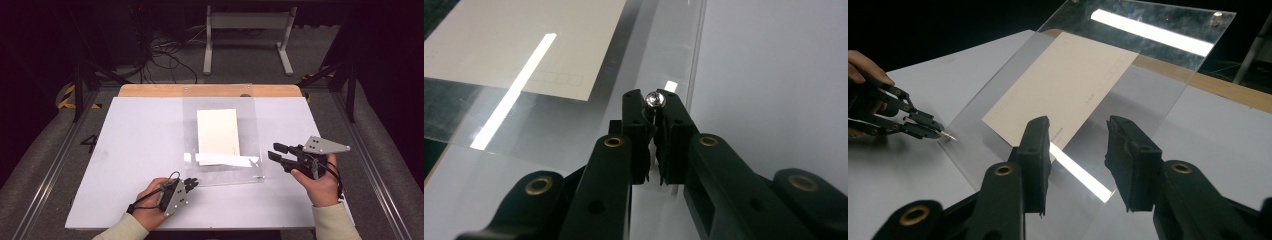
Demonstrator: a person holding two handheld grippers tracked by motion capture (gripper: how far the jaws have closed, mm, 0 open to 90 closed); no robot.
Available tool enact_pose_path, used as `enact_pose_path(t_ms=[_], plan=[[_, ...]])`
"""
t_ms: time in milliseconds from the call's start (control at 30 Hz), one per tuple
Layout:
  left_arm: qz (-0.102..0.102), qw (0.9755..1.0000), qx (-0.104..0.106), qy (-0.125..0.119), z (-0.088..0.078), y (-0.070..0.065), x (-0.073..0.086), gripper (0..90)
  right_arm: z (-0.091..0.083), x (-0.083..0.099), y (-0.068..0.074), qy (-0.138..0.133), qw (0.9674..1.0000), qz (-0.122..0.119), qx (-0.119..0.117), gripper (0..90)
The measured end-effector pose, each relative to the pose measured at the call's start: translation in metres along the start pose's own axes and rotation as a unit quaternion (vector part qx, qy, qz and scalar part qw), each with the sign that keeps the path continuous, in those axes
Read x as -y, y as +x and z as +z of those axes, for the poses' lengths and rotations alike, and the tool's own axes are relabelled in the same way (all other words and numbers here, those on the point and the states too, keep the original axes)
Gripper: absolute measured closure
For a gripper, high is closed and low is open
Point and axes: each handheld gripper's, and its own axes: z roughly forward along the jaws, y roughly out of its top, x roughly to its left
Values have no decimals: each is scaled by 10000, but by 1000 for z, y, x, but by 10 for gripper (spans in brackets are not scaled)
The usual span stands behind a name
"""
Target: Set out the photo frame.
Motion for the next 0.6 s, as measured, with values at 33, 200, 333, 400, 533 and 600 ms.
enact_pose_path(t_ms=[33,200,333,400,533,600], plan=[[-21,10000,-7,44,-1,-1,0,849,1,-2,-1,20,10000,-3,-31,599],[120,9999,-65,83,-1,-3,0,849,8,-15,-7,81,9999,-101,-8,560],[213,9997,-104,111,-1,-4,-1,850,15,-30,-18,120,9999,30,-110,526],[269,9995,-131,113,-1,-6,-1,851,18,-37,-23,207,9997,48,-79,497],[242,9995,-203,80,-1,-10,0,851,27,-53,-35,265,9995,157,-60,457],[518,9982,-229,185,-2,-9,-1,851,32,-62,-41,281,9994,194,-61,441]])
